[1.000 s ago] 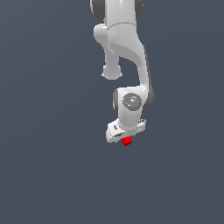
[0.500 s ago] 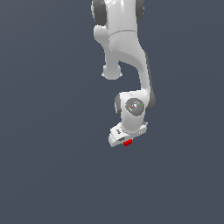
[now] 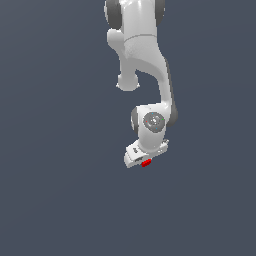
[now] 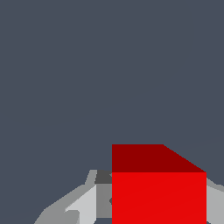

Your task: Pick up the red cube and move it to a goal position.

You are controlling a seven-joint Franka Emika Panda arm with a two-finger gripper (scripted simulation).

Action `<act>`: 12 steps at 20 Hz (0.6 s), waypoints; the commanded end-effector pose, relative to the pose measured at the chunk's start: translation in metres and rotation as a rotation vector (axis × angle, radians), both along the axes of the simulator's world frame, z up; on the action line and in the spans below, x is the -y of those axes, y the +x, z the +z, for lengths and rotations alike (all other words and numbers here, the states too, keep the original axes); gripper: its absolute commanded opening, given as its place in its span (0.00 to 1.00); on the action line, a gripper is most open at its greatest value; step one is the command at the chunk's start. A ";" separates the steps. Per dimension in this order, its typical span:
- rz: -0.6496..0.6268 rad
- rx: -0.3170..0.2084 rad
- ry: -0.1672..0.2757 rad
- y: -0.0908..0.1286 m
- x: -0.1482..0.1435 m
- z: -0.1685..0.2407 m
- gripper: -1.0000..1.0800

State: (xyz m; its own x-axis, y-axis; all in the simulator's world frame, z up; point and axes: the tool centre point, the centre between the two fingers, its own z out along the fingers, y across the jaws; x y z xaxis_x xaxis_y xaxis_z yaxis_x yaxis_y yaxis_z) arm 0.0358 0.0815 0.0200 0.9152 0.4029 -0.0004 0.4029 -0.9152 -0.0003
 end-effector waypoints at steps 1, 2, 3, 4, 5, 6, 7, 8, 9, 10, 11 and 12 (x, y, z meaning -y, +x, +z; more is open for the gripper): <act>0.000 0.000 0.000 0.000 0.000 0.001 0.00; 0.000 0.000 0.000 0.000 0.000 0.002 0.00; 0.000 0.000 0.000 0.000 0.000 0.004 0.00; 0.000 0.000 0.000 -0.001 0.000 0.007 0.00; 0.000 0.000 0.000 -0.001 0.000 0.010 0.00; 0.000 0.000 0.000 -0.001 0.001 0.013 0.00; 0.000 0.000 0.000 -0.002 0.001 0.018 0.00; 0.000 0.000 0.000 -0.002 0.001 0.022 0.00; 0.000 0.000 0.000 -0.003 0.001 0.028 0.00; 0.000 0.000 0.000 -0.004 0.002 0.034 0.00; 0.000 0.000 0.000 -0.004 0.002 0.040 0.00; 0.000 0.000 0.000 -0.005 0.003 0.048 0.00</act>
